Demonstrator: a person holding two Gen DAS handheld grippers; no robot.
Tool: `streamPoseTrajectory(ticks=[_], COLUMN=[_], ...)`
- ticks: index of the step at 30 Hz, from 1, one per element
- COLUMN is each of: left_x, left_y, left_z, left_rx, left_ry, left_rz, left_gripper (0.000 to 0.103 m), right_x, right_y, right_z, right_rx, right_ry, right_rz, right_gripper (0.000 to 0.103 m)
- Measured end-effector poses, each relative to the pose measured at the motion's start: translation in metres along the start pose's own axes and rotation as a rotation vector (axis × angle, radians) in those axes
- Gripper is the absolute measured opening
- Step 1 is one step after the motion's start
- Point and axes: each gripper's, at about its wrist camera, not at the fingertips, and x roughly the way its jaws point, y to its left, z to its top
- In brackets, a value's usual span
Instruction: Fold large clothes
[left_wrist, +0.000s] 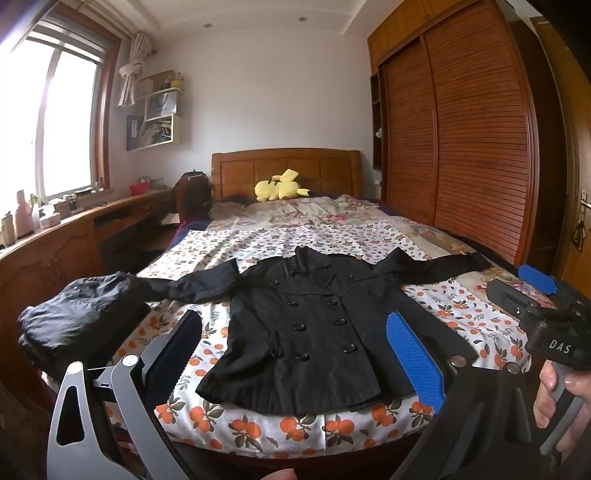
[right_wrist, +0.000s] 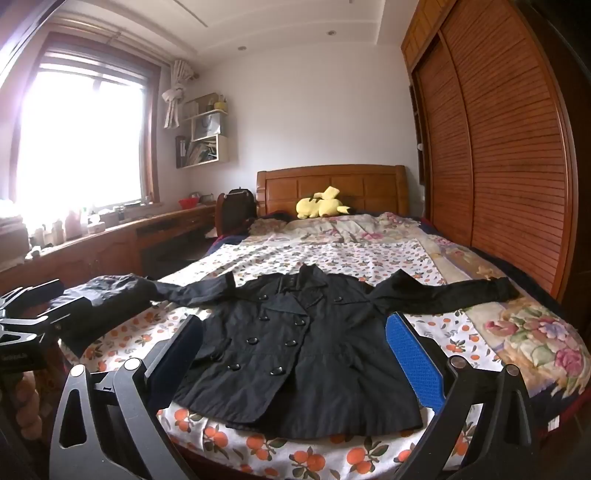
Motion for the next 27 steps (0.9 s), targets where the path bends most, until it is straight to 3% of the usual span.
streamPoseTrajectory(ticks=[27], left_x=[-0.0035], left_y=[0.0044], left_z=[0.0025], left_rx=[-0.002], left_ry=[0.008], left_rz=[-0.004], left_gripper=[0.101], right_x=[0.0001], right_y=[0.0007], right_z=[-0.0012], right_rx=[-0.001], right_ry=[0.0], right_rz=[0.0], right_gripper=[0.096])
